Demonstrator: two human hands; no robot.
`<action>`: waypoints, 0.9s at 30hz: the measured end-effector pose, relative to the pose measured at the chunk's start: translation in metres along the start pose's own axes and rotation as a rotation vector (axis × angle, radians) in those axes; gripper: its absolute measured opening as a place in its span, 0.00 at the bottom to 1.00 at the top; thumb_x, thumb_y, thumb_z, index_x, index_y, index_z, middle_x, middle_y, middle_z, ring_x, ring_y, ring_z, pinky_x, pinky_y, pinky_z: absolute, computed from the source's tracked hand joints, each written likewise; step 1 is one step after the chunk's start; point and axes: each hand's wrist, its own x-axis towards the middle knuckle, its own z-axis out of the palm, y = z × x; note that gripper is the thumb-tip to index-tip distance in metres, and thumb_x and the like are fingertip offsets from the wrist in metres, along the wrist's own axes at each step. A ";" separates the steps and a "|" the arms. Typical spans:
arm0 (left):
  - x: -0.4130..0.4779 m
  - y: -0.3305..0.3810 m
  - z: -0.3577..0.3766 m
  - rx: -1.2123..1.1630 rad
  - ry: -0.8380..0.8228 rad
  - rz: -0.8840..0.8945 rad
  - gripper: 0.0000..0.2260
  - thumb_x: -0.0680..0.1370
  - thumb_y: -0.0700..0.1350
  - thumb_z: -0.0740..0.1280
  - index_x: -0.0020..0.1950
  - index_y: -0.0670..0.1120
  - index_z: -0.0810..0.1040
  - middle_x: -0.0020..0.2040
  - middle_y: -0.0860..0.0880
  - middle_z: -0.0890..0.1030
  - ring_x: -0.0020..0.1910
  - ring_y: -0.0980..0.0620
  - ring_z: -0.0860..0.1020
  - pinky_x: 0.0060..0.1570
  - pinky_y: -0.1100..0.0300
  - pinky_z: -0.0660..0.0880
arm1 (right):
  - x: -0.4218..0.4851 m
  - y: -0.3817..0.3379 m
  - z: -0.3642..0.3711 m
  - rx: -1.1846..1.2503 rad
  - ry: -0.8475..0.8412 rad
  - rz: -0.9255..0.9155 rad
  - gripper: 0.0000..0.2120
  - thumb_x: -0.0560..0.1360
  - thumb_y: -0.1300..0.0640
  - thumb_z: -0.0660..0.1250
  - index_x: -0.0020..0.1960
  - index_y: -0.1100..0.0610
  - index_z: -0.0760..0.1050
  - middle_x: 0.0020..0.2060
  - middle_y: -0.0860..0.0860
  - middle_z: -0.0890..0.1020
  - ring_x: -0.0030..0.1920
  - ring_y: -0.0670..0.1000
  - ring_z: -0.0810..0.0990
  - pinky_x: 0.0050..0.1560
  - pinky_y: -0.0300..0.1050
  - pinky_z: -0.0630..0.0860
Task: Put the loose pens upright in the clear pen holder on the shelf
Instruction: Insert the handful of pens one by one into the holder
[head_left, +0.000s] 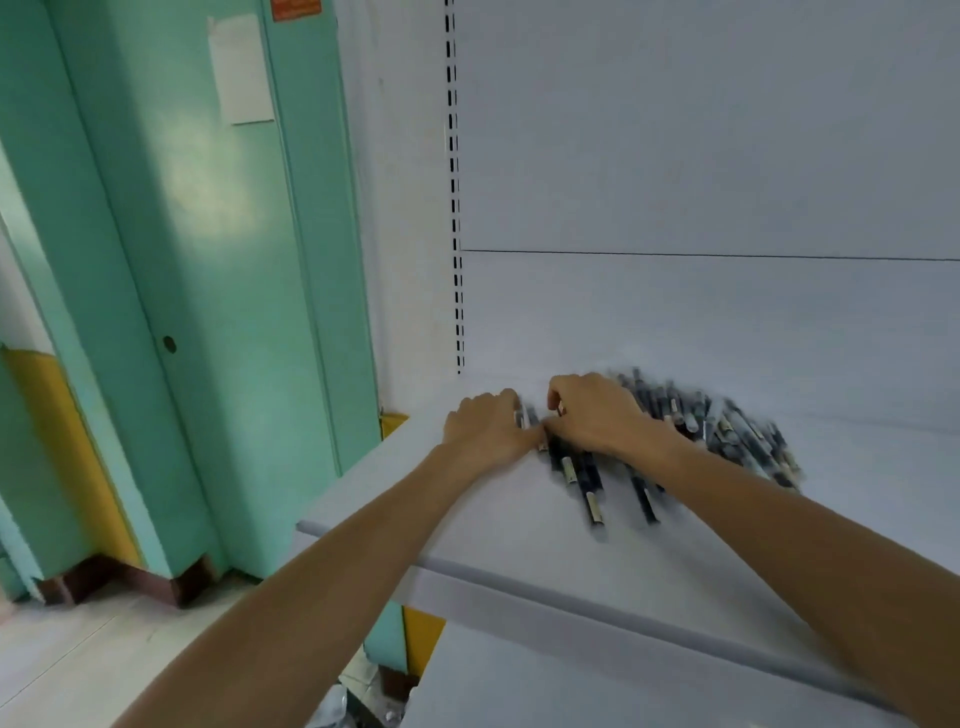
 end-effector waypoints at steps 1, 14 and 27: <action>0.002 -0.003 0.001 -0.018 -0.001 0.012 0.20 0.74 0.60 0.63 0.61 0.50 0.73 0.53 0.46 0.80 0.54 0.45 0.76 0.52 0.53 0.73 | 0.000 -0.002 0.000 -0.035 -0.008 0.012 0.12 0.75 0.54 0.63 0.57 0.57 0.73 0.52 0.55 0.79 0.52 0.55 0.77 0.50 0.49 0.76; 0.005 -0.029 -0.017 -0.163 -0.124 0.034 0.12 0.73 0.53 0.65 0.50 0.47 0.77 0.49 0.49 0.79 0.50 0.48 0.77 0.48 0.56 0.73 | -0.002 -0.002 0.005 0.205 0.327 0.073 0.13 0.77 0.61 0.57 0.51 0.57 0.81 0.45 0.52 0.83 0.42 0.50 0.78 0.42 0.43 0.73; 0.013 -0.014 -0.023 0.373 -0.279 0.054 0.11 0.77 0.42 0.58 0.56 0.40 0.73 0.54 0.44 0.75 0.53 0.45 0.76 0.45 0.58 0.71 | -0.022 0.014 -0.007 0.352 0.437 0.193 0.12 0.73 0.58 0.66 0.56 0.58 0.76 0.43 0.53 0.76 0.43 0.50 0.74 0.47 0.40 0.70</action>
